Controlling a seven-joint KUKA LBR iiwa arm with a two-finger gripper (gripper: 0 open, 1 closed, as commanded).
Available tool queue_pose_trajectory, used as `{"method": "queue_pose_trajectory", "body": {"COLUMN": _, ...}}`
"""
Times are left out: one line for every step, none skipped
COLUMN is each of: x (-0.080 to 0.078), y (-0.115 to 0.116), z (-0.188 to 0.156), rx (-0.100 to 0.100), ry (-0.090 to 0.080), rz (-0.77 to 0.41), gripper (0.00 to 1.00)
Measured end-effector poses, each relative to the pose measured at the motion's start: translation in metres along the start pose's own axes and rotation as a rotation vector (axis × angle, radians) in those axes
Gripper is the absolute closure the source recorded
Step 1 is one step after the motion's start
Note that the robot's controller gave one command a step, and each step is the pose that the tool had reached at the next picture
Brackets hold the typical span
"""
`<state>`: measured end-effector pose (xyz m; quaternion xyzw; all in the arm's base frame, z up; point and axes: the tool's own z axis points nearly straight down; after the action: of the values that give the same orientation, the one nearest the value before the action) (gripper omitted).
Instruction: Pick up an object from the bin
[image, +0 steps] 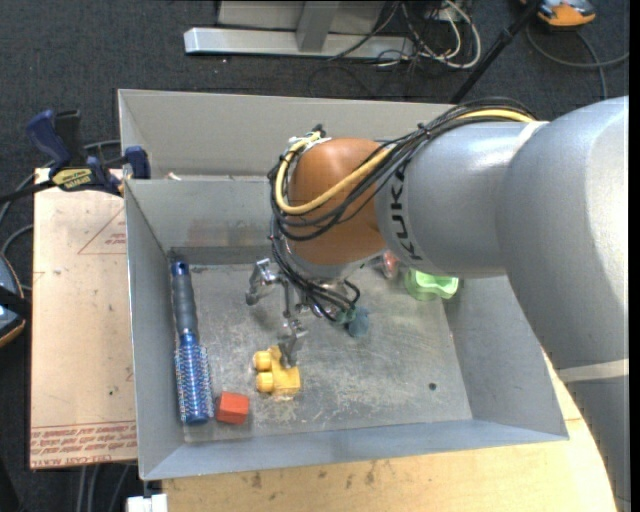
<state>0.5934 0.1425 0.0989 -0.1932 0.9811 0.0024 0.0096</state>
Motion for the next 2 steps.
{"method": "queue_pose_trajectory", "body": {"x": 0.042, "y": 0.015, "z": -0.01, "rx": -0.002, "ry": 0.017, "rz": -0.181, "gripper": 0.0}}
{"method": "queue_pose_trajectory", "body": {"x": 0.074, "y": 0.013, "z": -0.007, "rx": -0.003, "ry": 0.021, "rz": -0.281, "gripper": 0.0}}
